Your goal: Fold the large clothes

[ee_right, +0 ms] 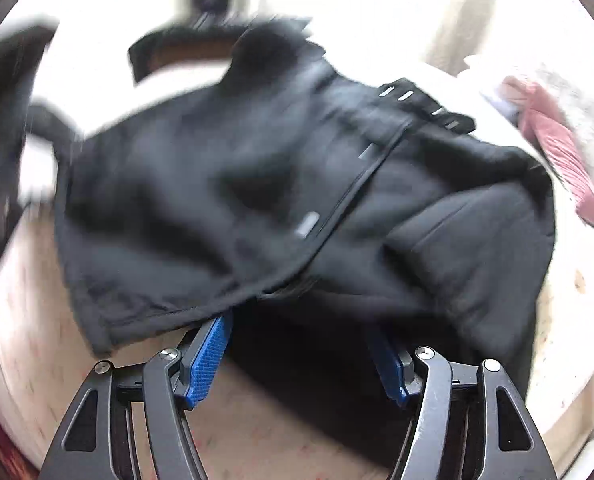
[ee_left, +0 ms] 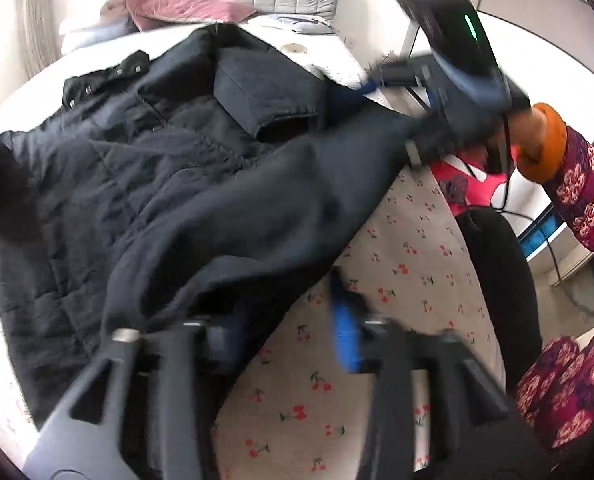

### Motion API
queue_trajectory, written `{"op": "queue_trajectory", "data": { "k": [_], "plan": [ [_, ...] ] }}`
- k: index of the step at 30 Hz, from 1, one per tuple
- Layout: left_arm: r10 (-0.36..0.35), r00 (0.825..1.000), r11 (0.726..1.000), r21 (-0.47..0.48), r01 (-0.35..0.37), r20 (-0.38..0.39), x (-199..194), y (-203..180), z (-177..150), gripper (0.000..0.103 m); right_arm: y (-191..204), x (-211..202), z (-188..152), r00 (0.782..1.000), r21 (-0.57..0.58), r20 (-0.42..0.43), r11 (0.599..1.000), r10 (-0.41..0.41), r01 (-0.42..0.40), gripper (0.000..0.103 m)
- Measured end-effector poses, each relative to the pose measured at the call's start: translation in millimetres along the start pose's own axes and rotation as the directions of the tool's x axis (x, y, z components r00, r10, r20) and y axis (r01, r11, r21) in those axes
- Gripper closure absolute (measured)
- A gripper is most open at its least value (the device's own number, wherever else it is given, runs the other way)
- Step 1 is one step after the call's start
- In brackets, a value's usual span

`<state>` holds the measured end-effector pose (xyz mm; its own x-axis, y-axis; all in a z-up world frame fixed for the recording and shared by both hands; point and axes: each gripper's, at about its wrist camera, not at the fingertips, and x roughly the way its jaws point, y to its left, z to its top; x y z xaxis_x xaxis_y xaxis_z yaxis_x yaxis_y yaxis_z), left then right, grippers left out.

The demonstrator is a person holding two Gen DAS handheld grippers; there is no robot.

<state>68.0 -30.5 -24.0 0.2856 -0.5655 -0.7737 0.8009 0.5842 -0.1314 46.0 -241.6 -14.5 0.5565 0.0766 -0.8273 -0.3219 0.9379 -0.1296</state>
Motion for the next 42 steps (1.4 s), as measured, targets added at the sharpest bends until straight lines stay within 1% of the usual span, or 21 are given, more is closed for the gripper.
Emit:
{"op": "queue_trajectory", "data": {
  "k": [2, 4, 5, 7, 9, 11, 14, 17, 18, 19, 21, 23, 27, 32, 34, 36, 38, 39, 40, 41, 42],
  "plan": [
    [0.047, 0.999, 0.998, -0.039, -0.046, 0.008, 6, 12, 9, 0.048, -29, 11, 17, 0.999, 0.063, -0.030, 0.997, -0.037, 0.038, 0.035],
    [0.042, 0.998, 0.986, -0.160, -0.035, 0.042, 10, 41, 18, 0.048, -48, 23, 24, 0.997, 0.128, -0.060, 0.990, -0.054, 0.062, 0.035],
    [0.045, 0.998, 0.975, -0.220, -0.034, 0.044, 14, 55, 21, 0.048, -56, 31, 26, 0.997, 0.161, -0.068, 0.986, -0.029, 0.040, 0.035],
    [0.076, 0.997, 0.926, -0.369, -0.074, -0.011, 38, 98, 27, 0.048, -60, 38, 23, 0.997, 0.200, -0.079, 0.979, -0.014, 0.030, 0.035],
    [0.132, 0.988, 0.896, -0.416, -0.152, -0.076, 60, 125, 29, 0.048, -50, 28, 16, 0.999, 0.205, -0.050, 0.979, 0.012, -0.001, 0.035],
    [0.182, 0.977, 0.885, -0.415, -0.211, -0.108, 70, 137, 33, 0.048, -35, 12, 9, 1.000, 0.171, -0.018, 0.985, 0.025, -0.021, 0.035],
    [0.274, 0.949, 0.872, -0.377, -0.313, -0.155, 78, 158, 50, 0.049, -29, -5, 9, 0.999, 0.079, 0.012, 0.996, -0.036, 0.035, 0.035],
    [0.228, 0.960, 0.834, -0.477, -0.280, -0.165, 72, 170, 58, 0.050, -48, -6, 10, 0.984, 0.097, -0.063, 0.981, -0.164, 0.170, 0.035],
    [0.198, 0.971, 0.835, -0.496, -0.238, -0.132, 64, 166, 60, 0.048, -54, -7, 11, 0.981, 0.113, -0.071, 0.975, -0.182, 0.190, 0.035],
    [0.173, 0.979, 0.854, -0.480, -0.201, -0.103, 57, 159, 60, 0.045, -58, -13, 10, 0.982, 0.134, -0.059, 0.974, -0.178, 0.184, 0.035],
    [0.146, 0.987, 0.895, -0.415, -0.161, -0.068, 43, 140, 58, 0.036, -57, -29, 7, 0.993, 0.161, -0.009, 0.980, -0.117, 0.117, 0.035],
    [0.139, 0.989, 0.932, -0.331, -0.151, -0.060, 31, 120, 53, 0.034, -44, -44, 2, 0.997, 0.151, 0.027, 0.986, -0.074, 0.069, 0.035],
    [0.117, 0.991, 0.977, -0.173, -0.127, -0.066, 9, 78, 39, 0.034, 14, -55, -7, 0.986, 0.017, 0.063, 0.988, 0.153, -0.154, 0.035],
    [0.009, 0.997, 0.999, -0.037, -0.011, -0.074, -10, 36, 9, 0.034, 78, -30, -30, 0.944, -0.091, -0.052, 0.940, 0.326, -0.330, 0.035],
    [-0.028, 0.993, 1.000, 0.002, 0.028, -0.115, -7, 24, -10, 0.034, 97, -15, -38, 0.931, -0.122, -0.097, 0.924, 0.351, -0.361, 0.035],
    [-0.015, 0.984, 0.998, 0.049, 0.024, -0.177, 7, 16, -27, 0.034, 113, 0, -42, 0.932, -0.143, -0.127, 0.924, 0.339, -0.355, 0.035],
    [0.068, 0.969, 0.996, 0.078, -0.050, -0.236, 28, 15, -45, 0.034, 120, 11, -40, 0.944, -0.150, -0.138, 0.936, 0.300, -0.319, 0.035],
    [0.092, 0.970, 0.994, 0.075, -0.077, -0.225, 33, 17, -48, 0.034, 122, 17, -38, 0.954, -0.153, -0.131, 0.946, 0.269, -0.287, 0.035],
    [0.098, 0.977, 0.994, 0.059, -0.088, -0.188, 30, 18, -50, 0.038, 122, 21, -36, 0.961, -0.154, -0.125, 0.952, 0.247, -0.265, 0.035],
    [0.124, 0.980, 0.992, 0.030, -0.120, -0.159, 29, 22, -49, 0.067, 123, 26, -34, 0.971, -0.158, -0.121, 0.962, 0.207, -0.224, 0.035],
    [0.178, 0.972, 0.983, -0.007, -0.181, -0.154, 27, 29, -44, 0.098, 125, 32, -32, 0.982, -0.172, -0.117, 0.971, 0.149, -0.167, 0.035]
  ]
}}
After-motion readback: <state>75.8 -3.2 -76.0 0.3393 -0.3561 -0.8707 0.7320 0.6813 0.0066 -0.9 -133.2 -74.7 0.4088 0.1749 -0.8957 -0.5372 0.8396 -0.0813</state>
